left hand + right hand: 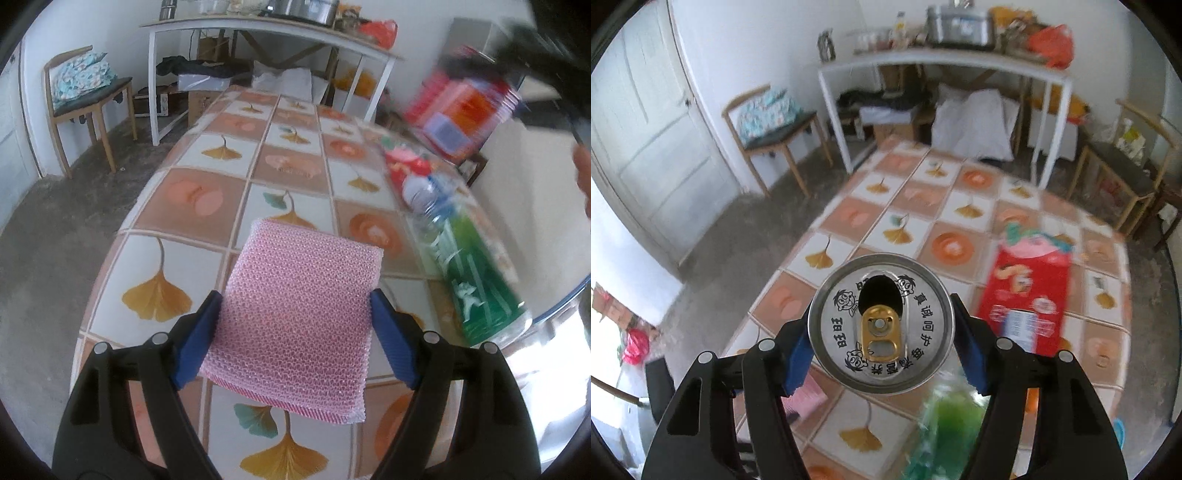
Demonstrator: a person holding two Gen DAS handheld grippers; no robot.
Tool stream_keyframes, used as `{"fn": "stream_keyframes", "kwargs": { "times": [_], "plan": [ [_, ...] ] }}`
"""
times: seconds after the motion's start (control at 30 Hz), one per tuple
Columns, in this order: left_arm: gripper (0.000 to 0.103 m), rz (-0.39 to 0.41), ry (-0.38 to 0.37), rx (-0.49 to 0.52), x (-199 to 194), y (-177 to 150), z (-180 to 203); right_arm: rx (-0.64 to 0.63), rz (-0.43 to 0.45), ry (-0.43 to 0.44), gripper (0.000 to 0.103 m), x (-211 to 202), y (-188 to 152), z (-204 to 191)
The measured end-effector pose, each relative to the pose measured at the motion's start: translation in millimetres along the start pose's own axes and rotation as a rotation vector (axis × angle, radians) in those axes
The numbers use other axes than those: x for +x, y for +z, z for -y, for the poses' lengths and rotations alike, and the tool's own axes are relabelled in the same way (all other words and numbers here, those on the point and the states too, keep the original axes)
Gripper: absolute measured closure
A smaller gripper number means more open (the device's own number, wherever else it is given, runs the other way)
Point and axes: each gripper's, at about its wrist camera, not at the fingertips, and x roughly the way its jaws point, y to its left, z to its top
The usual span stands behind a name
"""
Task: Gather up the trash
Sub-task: 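Carry the pink sponge in left tool while right carries the red can to the wastebasket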
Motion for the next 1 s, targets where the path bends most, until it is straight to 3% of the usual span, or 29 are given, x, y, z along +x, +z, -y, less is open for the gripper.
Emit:
{"fn": "stream_keyframes", "kwargs": {
  "times": [0.27, 0.4, 0.53, 0.63, 0.77, 0.87, 1.0],
  "plan": [
    [0.027, 0.118, -0.102, 0.039, -52, 24, 32, 0.122, 0.147, -0.102, 0.038, -121, -51, 79],
    [0.027, 0.149, -0.211, 0.118, -71, 40, 77, 0.213, 0.204, -0.197, 0.038, -177, -88, 123],
    [0.027, 0.117, -0.349, 0.215, -73, 50, 137, 0.322, 0.241, -0.303, 0.038, -228, -140, 167],
    [0.027, 0.039, -0.482, 0.308, -62, 57, 201, 0.421, 0.239, -0.365, 0.038, -252, -187, 201],
    [0.027, -0.082, -0.59, 0.426, -40, 53, 282, 0.55, 0.228, -0.408, 0.038, -265, -242, 241],
    [0.027, -0.203, -0.637, 0.529, -12, 43, 354, 0.672, 0.214, -0.433, 0.038, -265, -287, 277],
    [0.026, -0.379, -0.626, 0.647, 41, 21, 449, 0.845, 0.19, -0.438, 0.038, -255, -347, 329]
  ]
}}
